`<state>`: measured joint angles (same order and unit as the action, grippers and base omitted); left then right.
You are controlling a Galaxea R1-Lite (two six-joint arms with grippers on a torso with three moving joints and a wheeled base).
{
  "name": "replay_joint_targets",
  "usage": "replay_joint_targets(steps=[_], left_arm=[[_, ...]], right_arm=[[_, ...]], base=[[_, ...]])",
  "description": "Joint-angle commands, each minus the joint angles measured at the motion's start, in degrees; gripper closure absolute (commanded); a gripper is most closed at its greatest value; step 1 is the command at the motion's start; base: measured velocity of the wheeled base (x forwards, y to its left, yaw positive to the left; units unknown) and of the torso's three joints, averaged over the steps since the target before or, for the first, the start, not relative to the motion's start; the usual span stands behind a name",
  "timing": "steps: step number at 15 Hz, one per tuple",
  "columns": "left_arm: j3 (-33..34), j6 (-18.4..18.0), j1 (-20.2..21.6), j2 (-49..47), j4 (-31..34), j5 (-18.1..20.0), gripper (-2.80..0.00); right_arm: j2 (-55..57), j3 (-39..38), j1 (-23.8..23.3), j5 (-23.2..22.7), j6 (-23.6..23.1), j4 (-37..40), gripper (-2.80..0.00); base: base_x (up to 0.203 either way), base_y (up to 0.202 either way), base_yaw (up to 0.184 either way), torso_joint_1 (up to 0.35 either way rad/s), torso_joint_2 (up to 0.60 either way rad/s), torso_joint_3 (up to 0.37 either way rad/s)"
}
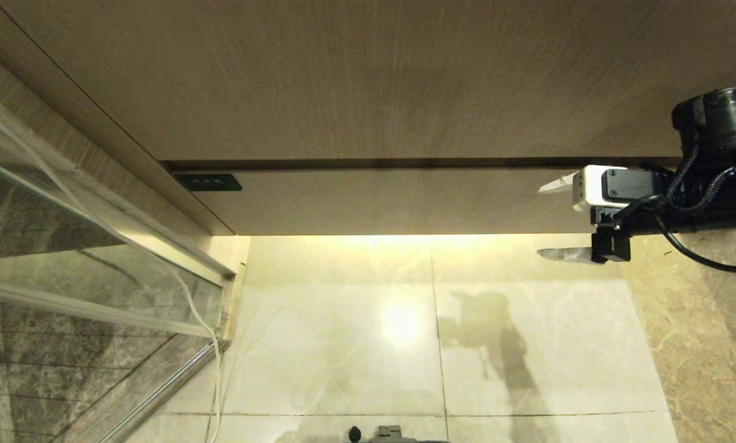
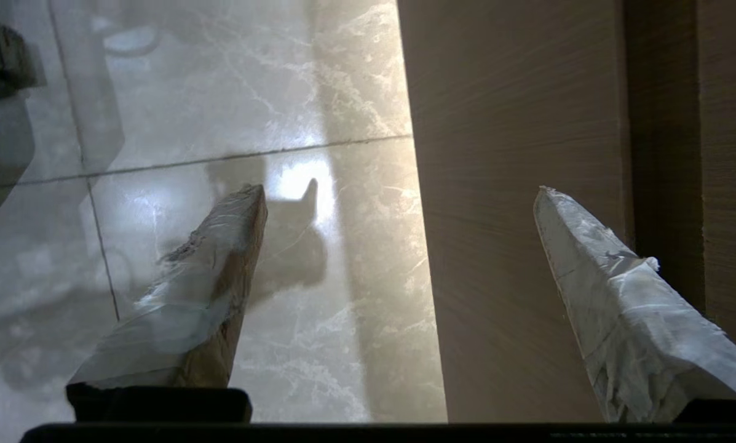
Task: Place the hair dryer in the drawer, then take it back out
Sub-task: Pull open the drawer
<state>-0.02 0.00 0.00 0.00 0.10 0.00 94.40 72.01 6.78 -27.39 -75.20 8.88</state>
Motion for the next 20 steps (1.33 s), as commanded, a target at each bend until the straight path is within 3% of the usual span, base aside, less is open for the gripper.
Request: replay_joint_targets(steps=[1,6,9,15,20], left_arm=[[0.0,0.0,0.0,0.0,0.0,0.0,0.00],[0.0,0.0,0.0,0.0,0.0,0.0,0.00],[-0.1,0.0,0.0,0.0,0.0,0.0,0.00],[0.0,0.0,0.0,0.0,0.0,0.0,0.00],[0.0,0.0,0.0,0.0,0.0,0.0,0.00]], right_arm=[[0.0,-1.0,0.0,-0.1,0.0,-1.1,-2.80],[-0.4,-6.2,0.0,-0.1,2.1,-11.0,-2.80],[-0.3,-5.9,-0.1,1.4,2.3,-10.8,-2.80],[-3.8,-9.2,-5.5,2.3,2.3,-10.3,-2.80],[-7.0,-11.3,-5.4,1.7,2.5,-10.4,-2.80]], base=[[0.000,0.000,0.000,0.000,0.00,0.000],[0.000,0.000,0.000,0.000,0.00,0.000],[0.000,0.000,0.000,0.000,0.00,0.000],[0.000,0.000,0.000,0.000,0.00,0.000],[0.000,0.000,0.000,0.000,0.01,0.000]])
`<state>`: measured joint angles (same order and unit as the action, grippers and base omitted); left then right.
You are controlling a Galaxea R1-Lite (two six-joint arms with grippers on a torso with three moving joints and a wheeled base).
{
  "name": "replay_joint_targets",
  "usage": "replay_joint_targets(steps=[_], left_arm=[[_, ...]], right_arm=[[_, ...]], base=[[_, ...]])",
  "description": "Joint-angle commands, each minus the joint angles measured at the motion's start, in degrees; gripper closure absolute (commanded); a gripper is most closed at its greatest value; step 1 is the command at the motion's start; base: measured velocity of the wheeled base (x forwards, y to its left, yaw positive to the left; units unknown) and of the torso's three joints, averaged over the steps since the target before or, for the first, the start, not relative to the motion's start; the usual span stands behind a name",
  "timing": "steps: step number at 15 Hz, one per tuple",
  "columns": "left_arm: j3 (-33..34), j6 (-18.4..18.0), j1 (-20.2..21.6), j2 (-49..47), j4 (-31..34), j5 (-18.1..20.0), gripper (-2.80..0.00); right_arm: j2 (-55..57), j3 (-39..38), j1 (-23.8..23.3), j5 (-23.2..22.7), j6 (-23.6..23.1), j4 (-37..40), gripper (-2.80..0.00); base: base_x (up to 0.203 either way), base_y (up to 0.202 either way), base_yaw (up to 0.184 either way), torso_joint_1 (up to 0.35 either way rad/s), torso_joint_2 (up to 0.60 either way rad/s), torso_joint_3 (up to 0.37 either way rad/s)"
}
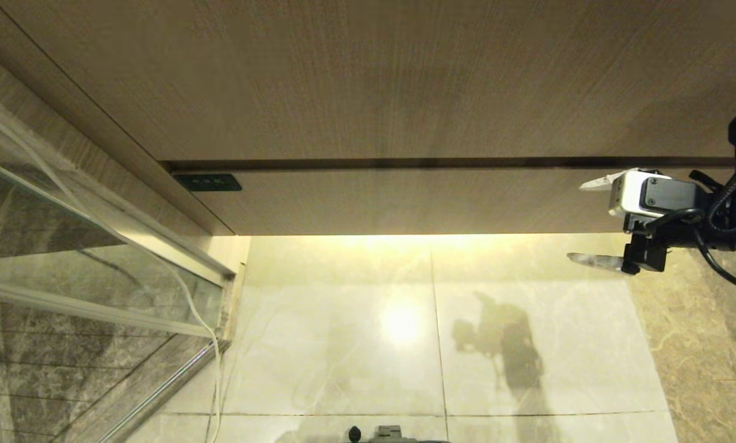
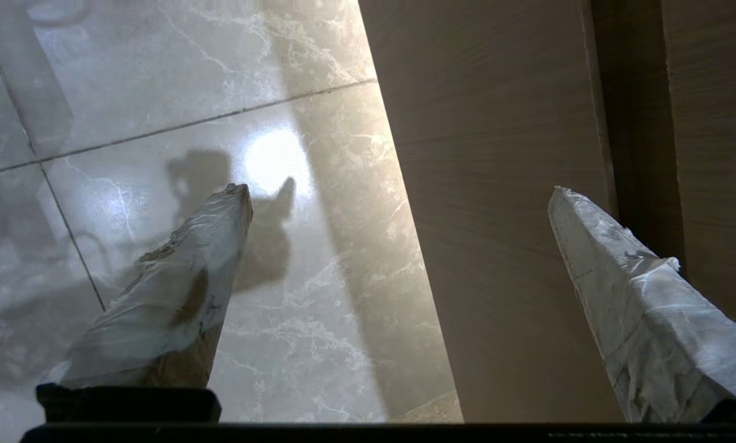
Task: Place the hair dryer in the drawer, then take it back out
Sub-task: Pull open the drawer
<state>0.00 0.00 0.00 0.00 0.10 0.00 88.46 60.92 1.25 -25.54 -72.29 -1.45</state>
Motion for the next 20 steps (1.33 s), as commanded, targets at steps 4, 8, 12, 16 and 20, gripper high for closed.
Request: replay_joint_targets(steps=[4,8,12,16,20], left_arm=[[0.0,0.0,0.0,0.0,0.0,0.0,0.00],[-0.1,0.0,0.0,0.0,0.0,0.0,0.00],[0.0,0.0,0.0,0.0,0.0,0.0,0.00],[0.0,0.0,0.0,0.0,0.0,0.0,0.00],[0.0,0.0,0.0,0.0,0.0,0.0,0.00]], right_arm=[[-0.7,-0.8,0.3,-1.9,-0.6,0.0,-2.80],[0.5,-3.1,1.7,-2.5,-0.9,-3.3,-2.80],[1.8,-4.6,3.1,-2.6,-0.6,-8.8,-2.80],[3.6,-5.4,3.1,-2.6,-0.3,-15.5,-2.80],[5.9,-4.5,3.1,-2.6,-0.2,-17.7,-2.80]], base=[[0.000,0.000,0.000,0.000,0.00,0.000],[0.000,0.000,0.000,0.000,0.00,0.000],[0.000,0.000,0.000,0.000,0.00,0.000],[0.000,0.000,0.000,0.002,0.01,0.002],[0.000,0.000,0.000,0.000,0.00,0.000]])
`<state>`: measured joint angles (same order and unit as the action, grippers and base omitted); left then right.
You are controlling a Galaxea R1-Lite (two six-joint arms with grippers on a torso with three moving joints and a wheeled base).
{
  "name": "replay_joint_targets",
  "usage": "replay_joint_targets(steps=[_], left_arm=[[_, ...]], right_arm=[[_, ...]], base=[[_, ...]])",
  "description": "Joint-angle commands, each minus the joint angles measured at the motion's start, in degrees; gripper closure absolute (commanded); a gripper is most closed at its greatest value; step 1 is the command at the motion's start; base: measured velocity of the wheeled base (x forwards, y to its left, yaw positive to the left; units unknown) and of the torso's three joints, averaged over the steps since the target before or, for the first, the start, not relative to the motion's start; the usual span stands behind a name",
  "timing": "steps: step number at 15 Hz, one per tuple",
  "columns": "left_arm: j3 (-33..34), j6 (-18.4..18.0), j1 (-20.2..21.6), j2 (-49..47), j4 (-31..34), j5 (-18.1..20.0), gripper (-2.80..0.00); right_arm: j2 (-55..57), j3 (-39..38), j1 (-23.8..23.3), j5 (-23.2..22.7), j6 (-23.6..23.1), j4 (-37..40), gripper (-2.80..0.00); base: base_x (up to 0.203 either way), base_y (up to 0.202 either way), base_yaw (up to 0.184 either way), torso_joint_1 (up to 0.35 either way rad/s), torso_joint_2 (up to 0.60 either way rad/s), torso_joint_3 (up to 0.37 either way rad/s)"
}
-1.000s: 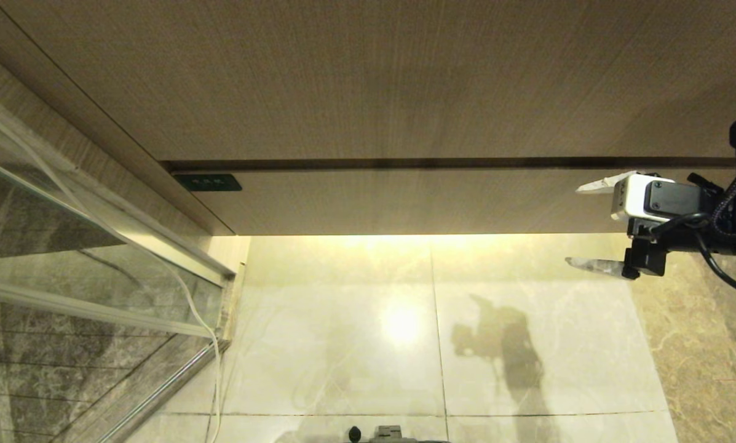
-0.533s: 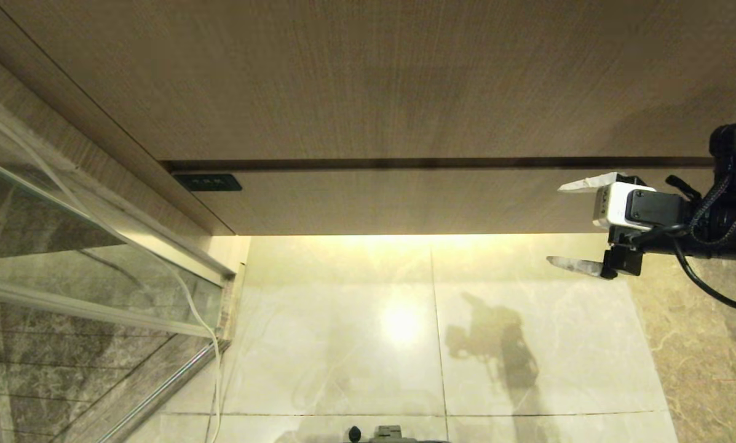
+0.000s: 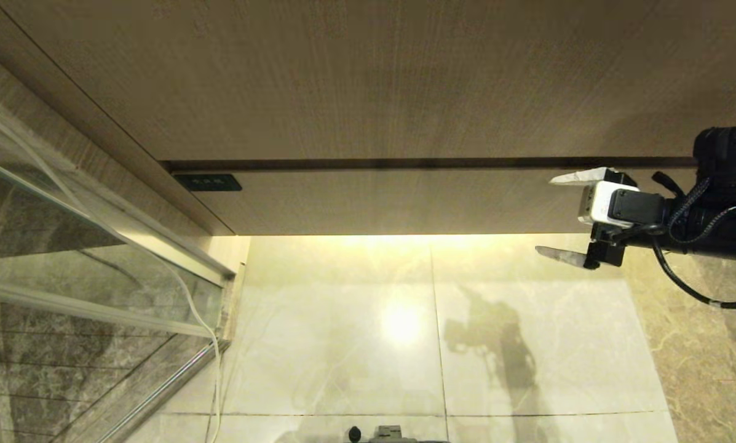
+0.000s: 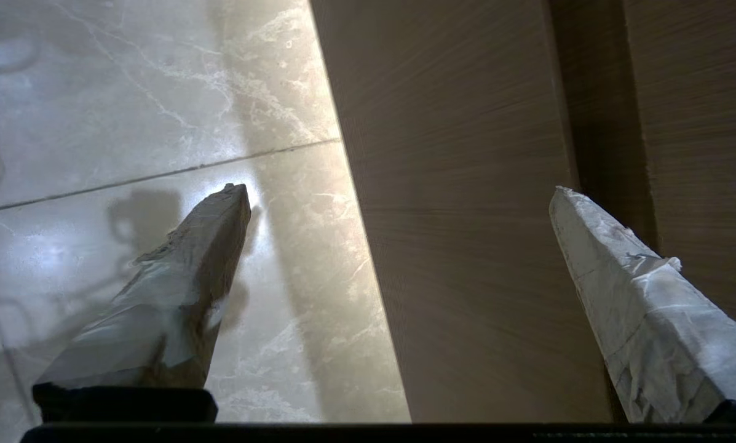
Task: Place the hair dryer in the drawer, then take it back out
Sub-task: Pull open the drawer
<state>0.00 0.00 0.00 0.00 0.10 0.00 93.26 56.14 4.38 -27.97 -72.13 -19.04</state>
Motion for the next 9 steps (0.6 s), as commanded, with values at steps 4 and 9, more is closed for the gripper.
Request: replay_joint_targets(steps=[4,9], left_arm=[[0.0,0.0,0.0,0.0,0.0,0.0,0.00],[-0.1,0.0,0.0,0.0,0.0,0.0,0.00]], right_arm=[[4.0,0.6,0.0,-0.2,-0.1,-6.0,-2.80],[7.7,3.4,0.0,0.0,0.1,-8.9,-2.80]], base=[[0.000,0.000,0.000,0.000,0.00,0.000],[0.000,0.000,0.000,0.000,0.00,0.000]])
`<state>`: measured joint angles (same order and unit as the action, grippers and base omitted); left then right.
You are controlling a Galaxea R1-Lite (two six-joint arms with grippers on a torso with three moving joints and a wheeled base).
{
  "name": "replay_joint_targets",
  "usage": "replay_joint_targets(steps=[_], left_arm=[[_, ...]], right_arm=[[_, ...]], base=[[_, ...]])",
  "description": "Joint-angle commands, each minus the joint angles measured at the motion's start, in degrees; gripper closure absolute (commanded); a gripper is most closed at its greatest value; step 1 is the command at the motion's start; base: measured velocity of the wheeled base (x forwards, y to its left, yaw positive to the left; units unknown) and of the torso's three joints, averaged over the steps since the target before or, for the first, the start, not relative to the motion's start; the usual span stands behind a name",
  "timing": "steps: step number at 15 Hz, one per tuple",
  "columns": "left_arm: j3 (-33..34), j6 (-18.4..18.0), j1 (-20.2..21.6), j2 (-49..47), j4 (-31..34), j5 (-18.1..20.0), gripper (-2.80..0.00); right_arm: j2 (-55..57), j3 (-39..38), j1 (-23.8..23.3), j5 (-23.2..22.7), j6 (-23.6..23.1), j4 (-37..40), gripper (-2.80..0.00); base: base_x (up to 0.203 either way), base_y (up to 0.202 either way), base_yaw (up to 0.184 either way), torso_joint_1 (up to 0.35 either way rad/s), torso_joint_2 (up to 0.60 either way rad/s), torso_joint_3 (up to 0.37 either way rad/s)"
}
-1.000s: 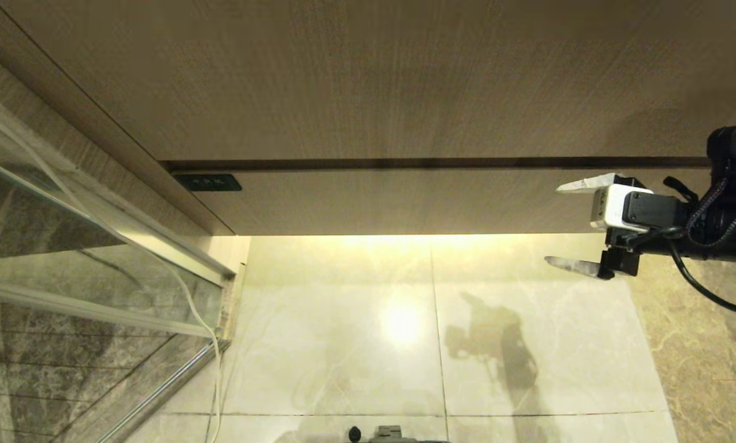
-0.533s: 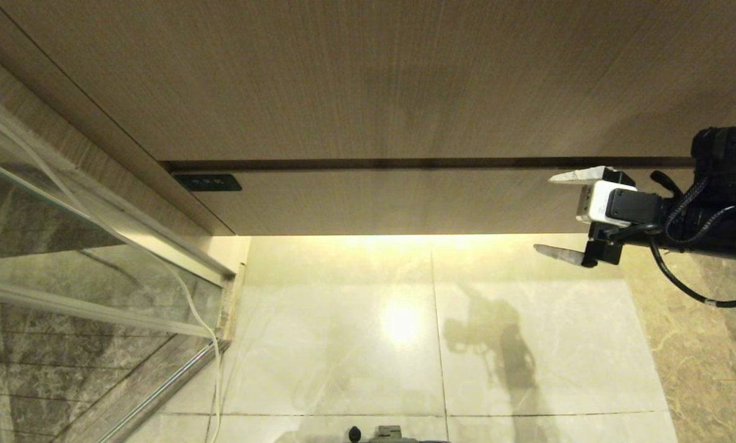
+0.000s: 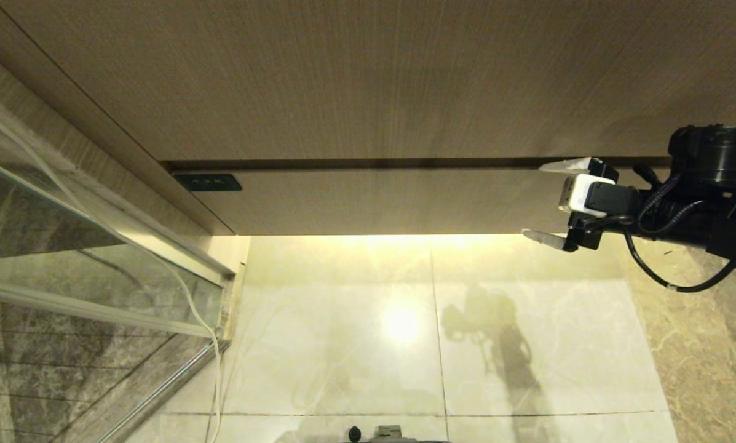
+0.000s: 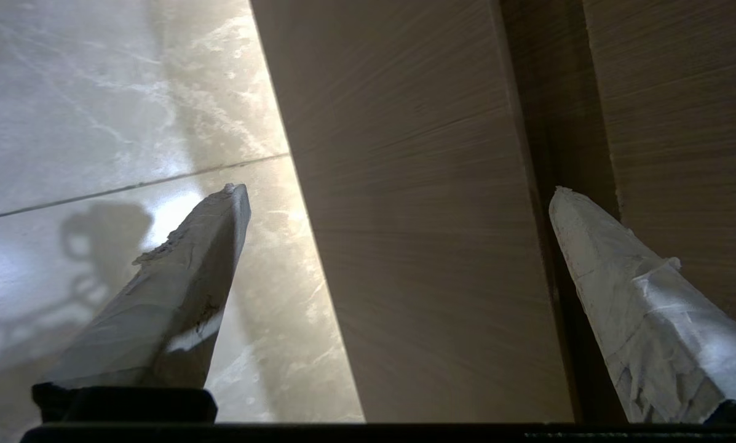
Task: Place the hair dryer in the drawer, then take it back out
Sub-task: Pull open the drawer
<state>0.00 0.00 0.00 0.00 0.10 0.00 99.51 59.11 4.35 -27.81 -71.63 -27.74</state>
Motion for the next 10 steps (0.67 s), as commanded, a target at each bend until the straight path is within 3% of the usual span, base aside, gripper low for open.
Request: replay_joint_targets(steps=[1,10], left_arm=[[0.0,0.0,0.0,0.0,0.0,0.0,0.00],[0.0,0.0,0.0,0.0,0.0,0.0,0.00]], right_arm=[[1.8,0.7,0.0,-0.1,-0.4,-0.8,-2.80],[6.2,2.9,0.0,-0.1,-0.3,-5.7,-2.80]], base=[[0.000,0.000,0.000,0.000,0.00,0.000],[0.000,0.000,0.000,0.000,0.00,0.000]])
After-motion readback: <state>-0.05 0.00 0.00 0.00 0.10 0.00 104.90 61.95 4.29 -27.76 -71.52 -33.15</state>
